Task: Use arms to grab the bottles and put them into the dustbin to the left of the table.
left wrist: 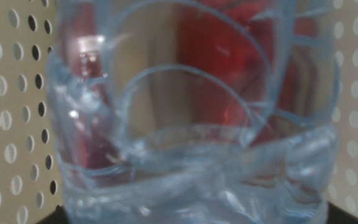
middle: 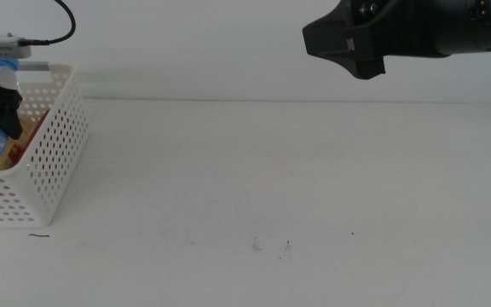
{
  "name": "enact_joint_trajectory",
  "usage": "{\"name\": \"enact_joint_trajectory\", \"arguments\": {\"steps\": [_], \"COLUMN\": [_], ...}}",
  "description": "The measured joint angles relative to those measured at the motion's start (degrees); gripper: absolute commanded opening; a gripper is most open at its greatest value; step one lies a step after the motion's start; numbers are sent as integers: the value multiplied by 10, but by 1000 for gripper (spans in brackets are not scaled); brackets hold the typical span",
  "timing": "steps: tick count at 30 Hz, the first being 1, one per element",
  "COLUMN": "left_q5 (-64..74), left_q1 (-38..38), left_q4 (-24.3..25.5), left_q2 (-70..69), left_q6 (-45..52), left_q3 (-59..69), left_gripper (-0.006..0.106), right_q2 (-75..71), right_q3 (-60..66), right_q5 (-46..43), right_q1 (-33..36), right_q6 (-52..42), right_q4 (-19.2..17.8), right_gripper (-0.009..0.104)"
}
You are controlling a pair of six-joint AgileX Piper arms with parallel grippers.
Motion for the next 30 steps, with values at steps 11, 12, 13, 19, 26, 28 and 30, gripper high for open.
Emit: {"name": "enact_joint_trajectory", "arguments": {"steps": [11,12,13,19,26,28,30], "left_q5": [-12,-12,-12,-19,-204,-245,-267], "left_q1": [0,0,-1,-51,-226,-272,-304], "left_q4": [-9,-9,-9,-23,-47,-52,-54], "left_q2": [-49,-62,-80,-221,-411,-451,-485], "left_q6": [-33,-37,-43,-64,-75,-83,-91], "left_q3": [-2,-2,-2,29,170,209,242], "left_gripper": [94,94,94,94,94,94,94], "right_q2": [0,0,0,0,0,0,0], "right_q3": [0,0,0,0,0,0,0], "right_q5": [0,0,0,0,0,0,0], "right_q1": [0,0,0,0,0,0,0], "right_q6": [0,0,0,0,0,0,0], "right_q4": [3,0,3,3,3,3,0], "right_gripper": [81,81,81,81,81,81,81]}}
